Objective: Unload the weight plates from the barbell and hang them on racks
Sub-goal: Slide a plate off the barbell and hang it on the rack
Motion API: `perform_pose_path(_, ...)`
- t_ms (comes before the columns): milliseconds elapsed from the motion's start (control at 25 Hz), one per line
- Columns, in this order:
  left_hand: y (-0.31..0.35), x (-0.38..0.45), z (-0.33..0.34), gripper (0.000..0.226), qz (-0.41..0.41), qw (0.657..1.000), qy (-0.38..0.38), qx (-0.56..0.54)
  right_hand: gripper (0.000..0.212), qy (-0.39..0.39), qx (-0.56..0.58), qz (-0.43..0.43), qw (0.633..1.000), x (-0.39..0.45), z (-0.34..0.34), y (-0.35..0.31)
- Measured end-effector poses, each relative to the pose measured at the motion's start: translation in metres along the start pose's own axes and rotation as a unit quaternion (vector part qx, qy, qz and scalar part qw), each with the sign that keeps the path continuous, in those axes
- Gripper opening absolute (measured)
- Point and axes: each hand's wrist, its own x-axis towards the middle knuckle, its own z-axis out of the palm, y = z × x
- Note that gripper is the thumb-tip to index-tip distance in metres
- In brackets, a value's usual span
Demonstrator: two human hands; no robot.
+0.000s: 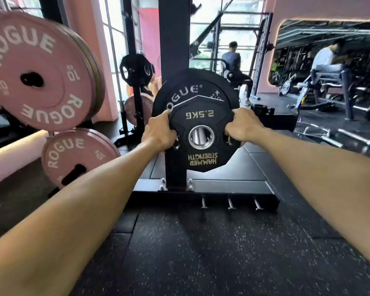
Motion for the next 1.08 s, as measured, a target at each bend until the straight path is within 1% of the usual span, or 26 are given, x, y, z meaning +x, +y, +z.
perform_pose_path(120,0.024,0.026,-0.036,0.032,0.013,1.000,0.015,0.009,0.011,0.010,0.016,-0.020,1.000,0.019,-0.036,-0.022)
perform_pose_path(240,0.055,0.059,-0.074,0.034,0.013,1.000,0.004,0.009,0.009,-0.006,0.013,-0.020,1.000,0.041,-0.080,-0.046)
perform_pose_path(360,0.097,0.099,-0.125,0.032,0.018,1.000,0.008,0.015,0.018,-0.012,0.000,-0.010,1.000,0.070,-0.147,-0.083)
perform_pose_path(400,0.115,0.114,-0.148,0.034,0.018,1.000,0.014,0.021,0.018,-0.015,-0.001,-0.008,1.000,0.080,-0.175,-0.099)
perform_pose_path(520,0.174,0.163,-0.230,0.047,0.016,0.999,0.029,0.037,0.018,-0.016,0.012,-0.006,1.000,0.108,-0.269,-0.153)
perform_pose_path(680,0.251,0.219,-0.351,0.041,0.030,0.997,0.042,0.058,0.017,-0.001,0.027,-0.008,1.000,0.138,-0.391,-0.235)
perform_pose_path(800,0.298,0.254,-0.446,0.036,0.037,0.997,0.038,0.062,0.022,0.006,0.021,-0.012,1.000,0.151,-0.478,-0.301)
perform_pose_path(840,0.307,0.261,-0.467,0.035,0.041,0.996,0.043,0.065,0.023,0.012,0.019,-0.016,1.000,0.154,-0.495,-0.315)
perform_pose_path(920,0.326,0.277,-0.513,0.033,0.057,0.994,0.057,0.074,0.015,0.025,0.013,-0.030,0.999,0.161,-0.533,-0.350)
perform_pose_path(960,0.332,0.282,-0.530,0.032,0.061,0.993,0.059,0.077,0.011,0.032,0.008,-0.040,0.999,0.165,-0.545,-0.363)
perform_pose_path(1080,0.331,0.305,-0.577,0.027,0.079,0.991,0.067,0.080,0.012,0.040,0.019,-0.062,0.997,0.177,-0.567,-0.406)
